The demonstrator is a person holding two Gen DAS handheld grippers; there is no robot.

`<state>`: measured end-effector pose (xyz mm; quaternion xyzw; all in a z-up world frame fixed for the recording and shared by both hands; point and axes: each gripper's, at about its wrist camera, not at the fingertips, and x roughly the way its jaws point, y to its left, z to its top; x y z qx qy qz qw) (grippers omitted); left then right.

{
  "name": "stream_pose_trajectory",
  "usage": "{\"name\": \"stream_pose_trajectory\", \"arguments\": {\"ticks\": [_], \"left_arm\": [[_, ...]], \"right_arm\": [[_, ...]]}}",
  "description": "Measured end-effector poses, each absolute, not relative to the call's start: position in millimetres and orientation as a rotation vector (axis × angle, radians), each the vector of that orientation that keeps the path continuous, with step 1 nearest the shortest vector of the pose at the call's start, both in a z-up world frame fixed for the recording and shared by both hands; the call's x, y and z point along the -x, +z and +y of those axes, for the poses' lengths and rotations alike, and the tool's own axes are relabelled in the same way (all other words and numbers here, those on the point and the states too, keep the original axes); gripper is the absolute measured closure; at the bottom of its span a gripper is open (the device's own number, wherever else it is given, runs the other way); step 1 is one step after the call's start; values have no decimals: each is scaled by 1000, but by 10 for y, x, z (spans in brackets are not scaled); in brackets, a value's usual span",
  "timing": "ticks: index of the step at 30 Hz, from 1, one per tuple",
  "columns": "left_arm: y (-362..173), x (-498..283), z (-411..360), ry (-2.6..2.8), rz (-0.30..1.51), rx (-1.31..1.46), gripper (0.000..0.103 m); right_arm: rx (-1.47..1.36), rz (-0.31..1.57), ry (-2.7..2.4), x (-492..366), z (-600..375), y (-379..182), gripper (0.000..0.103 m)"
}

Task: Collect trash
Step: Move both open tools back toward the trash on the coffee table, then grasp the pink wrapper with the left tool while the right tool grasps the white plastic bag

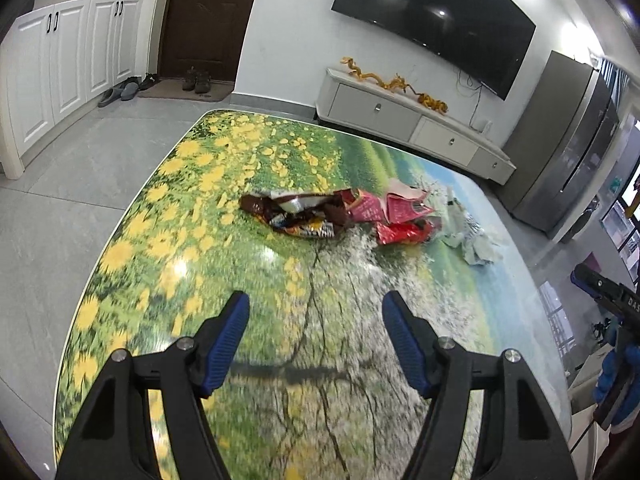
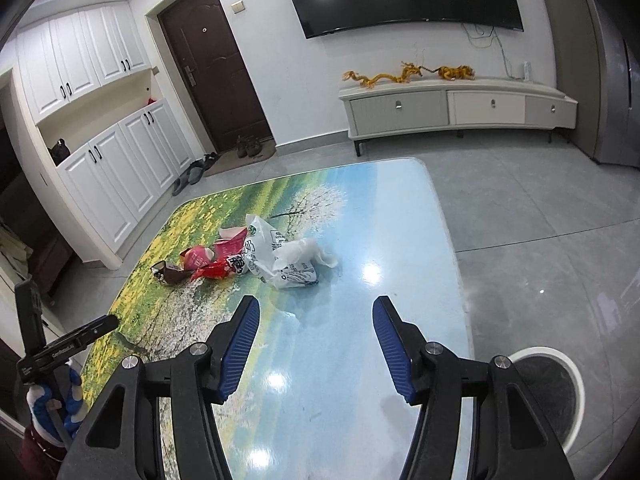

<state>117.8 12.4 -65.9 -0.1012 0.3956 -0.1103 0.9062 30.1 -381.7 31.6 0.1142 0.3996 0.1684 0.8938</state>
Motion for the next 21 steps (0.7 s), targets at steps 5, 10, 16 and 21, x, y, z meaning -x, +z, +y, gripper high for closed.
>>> {"name": "stream_pose_trajectory", "arguments": {"ticks": [5, 10, 16, 21], "left_arm": [[-618, -1368, 6, -230, 805, 163, 36], [-524, -1618, -259, -299, 804, 98, 37], [-420, -2116, -677, -394, 825, -8, 40], [-434, -2540, -975, -457, 878, -98, 40]], "right_arm": [[-246, 839, 382, -457, -3778, 194, 46], [-273, 846, 401, -574, -3802, 86, 46], [-324, 849, 428, -782, -3797, 34, 46], [-326, 850, 451, -995, -3698, 17, 46]]}}
